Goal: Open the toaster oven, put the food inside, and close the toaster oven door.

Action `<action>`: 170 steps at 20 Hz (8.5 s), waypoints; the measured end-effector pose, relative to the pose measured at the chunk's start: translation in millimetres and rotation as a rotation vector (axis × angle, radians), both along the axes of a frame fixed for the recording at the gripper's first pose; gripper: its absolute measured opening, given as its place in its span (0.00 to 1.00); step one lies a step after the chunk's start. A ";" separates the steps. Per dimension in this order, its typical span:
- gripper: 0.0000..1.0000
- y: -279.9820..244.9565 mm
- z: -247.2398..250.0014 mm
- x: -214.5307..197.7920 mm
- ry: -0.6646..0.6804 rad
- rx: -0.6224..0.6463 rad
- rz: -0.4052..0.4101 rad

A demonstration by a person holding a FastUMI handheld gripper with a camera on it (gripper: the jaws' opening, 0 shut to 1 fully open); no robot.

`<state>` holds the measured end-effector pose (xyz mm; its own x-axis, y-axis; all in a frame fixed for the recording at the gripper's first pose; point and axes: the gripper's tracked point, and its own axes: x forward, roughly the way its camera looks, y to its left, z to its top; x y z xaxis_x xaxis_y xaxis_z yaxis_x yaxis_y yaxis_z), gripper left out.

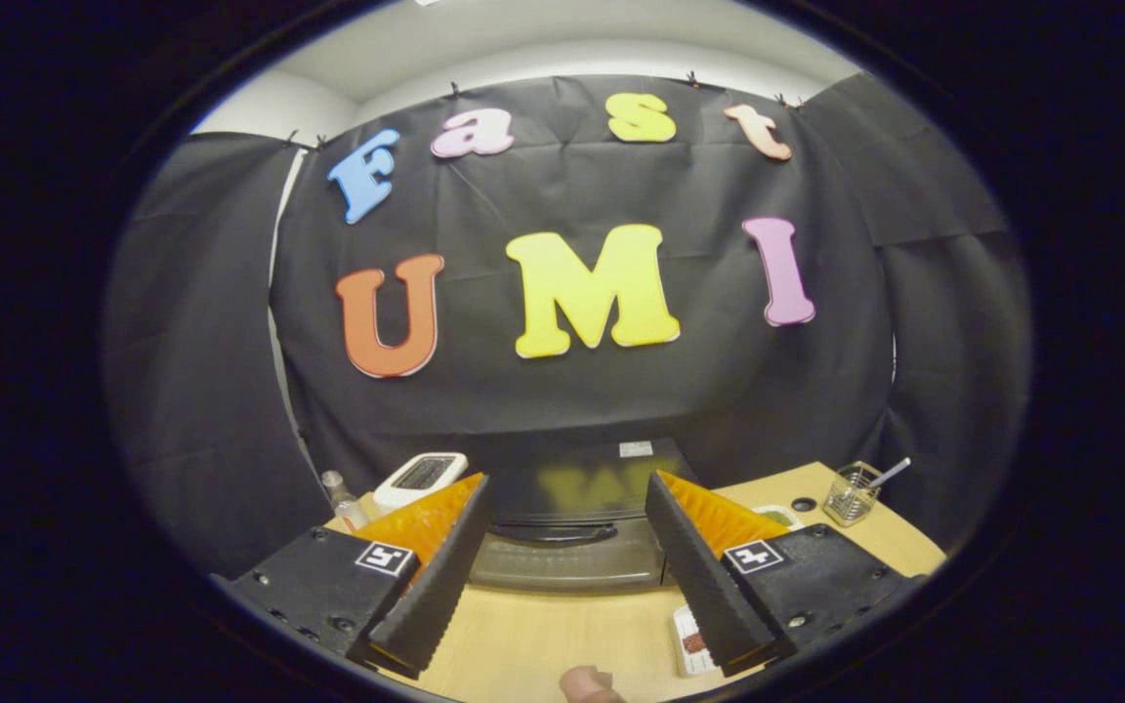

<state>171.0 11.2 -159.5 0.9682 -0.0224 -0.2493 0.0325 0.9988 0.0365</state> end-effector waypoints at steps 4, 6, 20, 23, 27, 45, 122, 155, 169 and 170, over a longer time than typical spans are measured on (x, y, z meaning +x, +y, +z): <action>1.00 1.8 -56.5 48.5 0.159 -0.059 -0.013; 1.00 13.8 -82.5 63.4 0.253 -0.054 0.010; 1.00 20.2 -108.6 98.0 0.329 -0.069 -0.050; 1.00 20.0 -108.6 91.6 0.303 -0.077 -0.043; 1.00 23.2 -112.7 63.4 0.285 -0.079 -0.043; 1.00 21.5 -199.6 -62.0 0.193 -0.067 -0.030; 0.08 -68.9 -57.3 -122.6 0.110 -0.200 0.429; 0.08 -3.0 -206.9 115.8 0.127 0.873 -0.075; 0.34 -45.0 -231.4 109.4 0.194 0.363 -0.349; 0.31 -49.3 -227.6 108.0 0.189 0.321 -0.352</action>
<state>279.0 -38.1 -387.2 0.8532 -0.2325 -0.4670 0.4006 0.8654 0.3009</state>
